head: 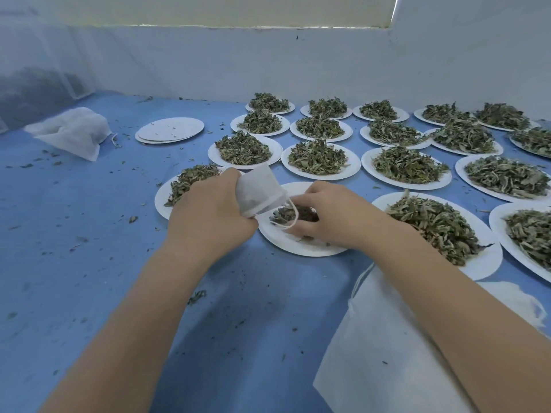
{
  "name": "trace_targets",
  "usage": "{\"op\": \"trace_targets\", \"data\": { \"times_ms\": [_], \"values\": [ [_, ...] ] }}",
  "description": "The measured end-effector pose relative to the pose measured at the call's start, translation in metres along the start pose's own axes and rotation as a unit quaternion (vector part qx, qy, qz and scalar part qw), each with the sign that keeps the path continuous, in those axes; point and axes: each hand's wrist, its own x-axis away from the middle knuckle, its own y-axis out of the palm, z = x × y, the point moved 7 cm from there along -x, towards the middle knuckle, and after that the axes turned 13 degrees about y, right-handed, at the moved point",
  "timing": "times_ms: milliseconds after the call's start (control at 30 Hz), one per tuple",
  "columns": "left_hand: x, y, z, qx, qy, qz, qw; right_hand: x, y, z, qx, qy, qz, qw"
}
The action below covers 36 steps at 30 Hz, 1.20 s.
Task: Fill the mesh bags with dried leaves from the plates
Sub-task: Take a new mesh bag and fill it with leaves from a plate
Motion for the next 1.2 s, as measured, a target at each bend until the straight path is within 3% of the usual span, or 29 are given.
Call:
{"op": "trace_targets", "data": {
  "times_ms": [167,367,533,633,800,1000,1100,1200],
  "values": [
    [0.000,0.003,-0.001,-0.026,-0.004,-0.017,1.000,0.001,-0.009,-0.007,0.008,-0.028,0.036,0.999],
    [0.000,0.009,0.004,-0.095,0.025,-0.048,0.994,0.020,-0.060,0.002,-0.104,-0.057,0.171,0.978],
    [0.001,0.009,0.011,-0.127,0.046,-0.030,0.990,0.026,-0.054,-0.022,-0.018,-0.137,0.112,0.984],
    [0.001,0.009,0.018,-0.124,0.065,-0.002,0.990,0.030,-0.056,-0.032,-0.020,-0.167,0.127,0.978],
    [0.004,0.010,0.030,-0.077,0.089,0.034,0.992,0.034,-0.066,-0.029,-0.159,-0.156,0.160,0.962],
    [0.006,0.008,0.034,0.091,0.074,0.099,0.988,0.030,-0.063,-0.019,-0.365,-0.092,0.036,0.926],
    [0.005,0.006,0.031,0.119,0.058,0.118,0.984,0.033,-0.063,-0.019,-0.387,-0.096,-0.013,0.917],
    [0.005,0.004,0.031,0.121,0.055,0.124,0.983,0.034,-0.066,-0.018,-0.351,-0.096,-0.006,0.931]
  ]
}}
